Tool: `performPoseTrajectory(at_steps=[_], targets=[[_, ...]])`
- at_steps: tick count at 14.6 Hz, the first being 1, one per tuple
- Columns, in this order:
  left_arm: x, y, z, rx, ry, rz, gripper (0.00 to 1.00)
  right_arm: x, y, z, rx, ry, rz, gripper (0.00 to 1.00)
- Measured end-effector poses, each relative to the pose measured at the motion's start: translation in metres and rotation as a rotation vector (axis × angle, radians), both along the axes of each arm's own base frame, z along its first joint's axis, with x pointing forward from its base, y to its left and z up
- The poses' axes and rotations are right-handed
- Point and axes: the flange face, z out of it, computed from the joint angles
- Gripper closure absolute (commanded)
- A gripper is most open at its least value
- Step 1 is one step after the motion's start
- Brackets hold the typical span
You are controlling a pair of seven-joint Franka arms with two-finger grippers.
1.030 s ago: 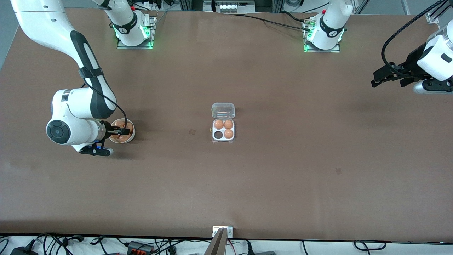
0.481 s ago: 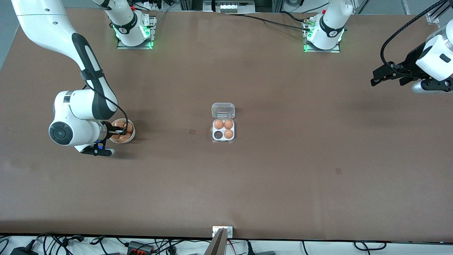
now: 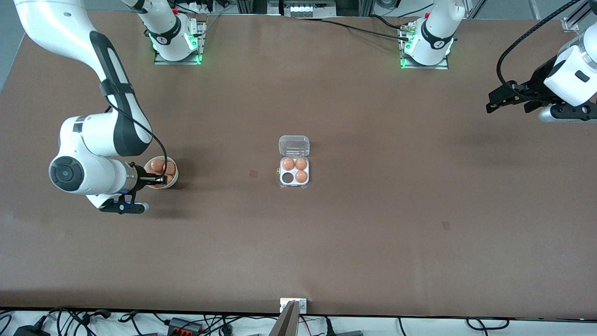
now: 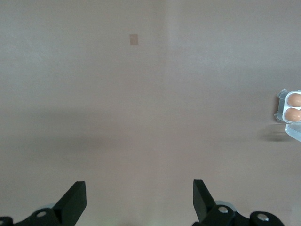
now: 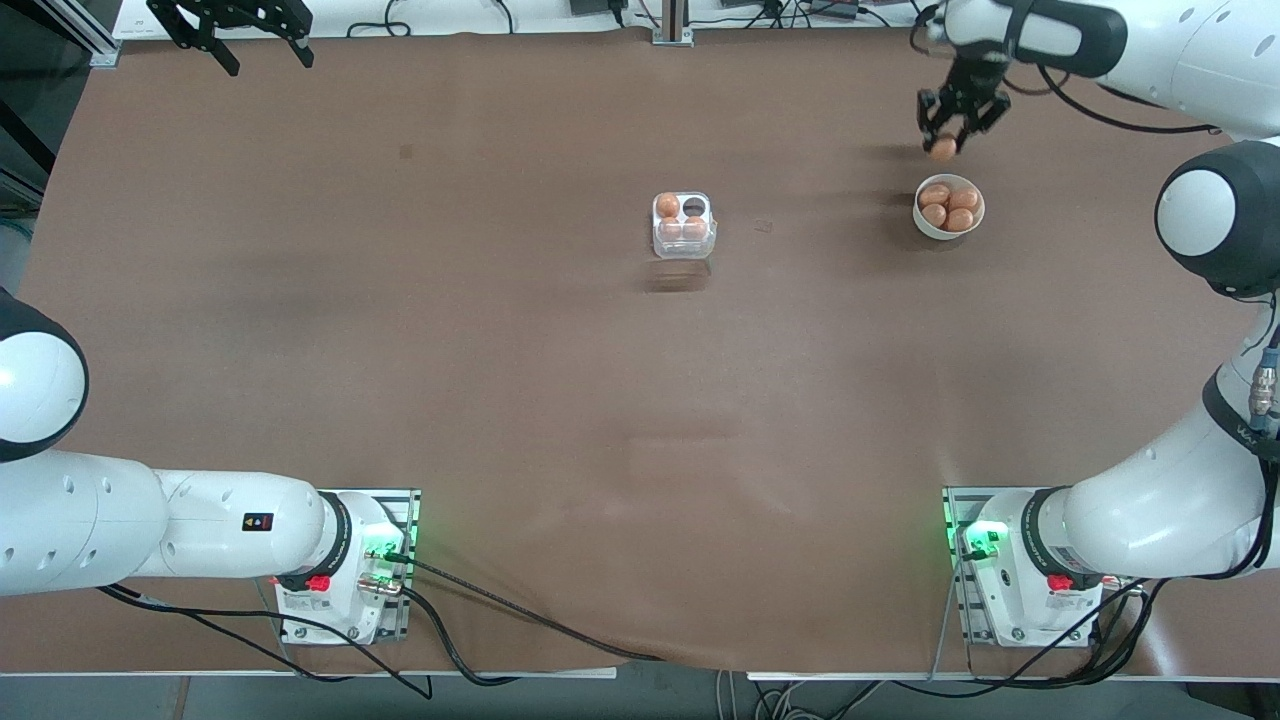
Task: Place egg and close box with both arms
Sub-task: 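Lower the right gripper into the bowl and grasp one brown egg, then carry the egg with the right gripper over the empty box slot, then lower the egg into the empty slot and open the right gripper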
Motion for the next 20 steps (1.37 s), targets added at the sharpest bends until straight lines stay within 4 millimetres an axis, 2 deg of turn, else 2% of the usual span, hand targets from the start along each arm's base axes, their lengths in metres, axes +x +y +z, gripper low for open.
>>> performPoseTrajectory(at_steps=[2,4,6,9,11,13,16,20], targets=[[0.000,0.000,0.000,0.015,-0.001,-0.004,0.00,0.006,0.047,0.027,0.031,-0.058,0.066,1.00],[0.000,0.001,0.000,0.033,-0.002,-0.008,0.00,0.004,0.105,0.036,0.047,-0.094,0.141,1.00],[0.000,0.001,0.000,0.036,-0.002,-0.008,0.00,0.002,0.154,0.028,0.063,-0.125,0.202,1.00],[0.000,0.000,0.000,0.038,-0.003,-0.010,0.00,-0.005,0.217,0.004,0.087,-0.185,0.213,1.00],[0.001,-0.001,0.001,0.056,-0.015,-0.018,0.00,-0.021,0.264,-0.013,0.100,-0.213,0.161,1.00],[0.005,-0.011,0.005,0.106,-0.060,-0.051,0.00,-0.042,0.305,-0.025,0.105,-0.217,0.111,1.00],[0.008,-0.024,0.008,0.128,-0.094,-0.079,0.00,-0.070,0.346,-0.040,0.096,-0.195,0.064,1.00],[0.010,-0.012,0.005,0.116,-0.104,-0.054,0.00,-0.090,0.371,-0.058,0.081,-0.169,0.033,1.00]])
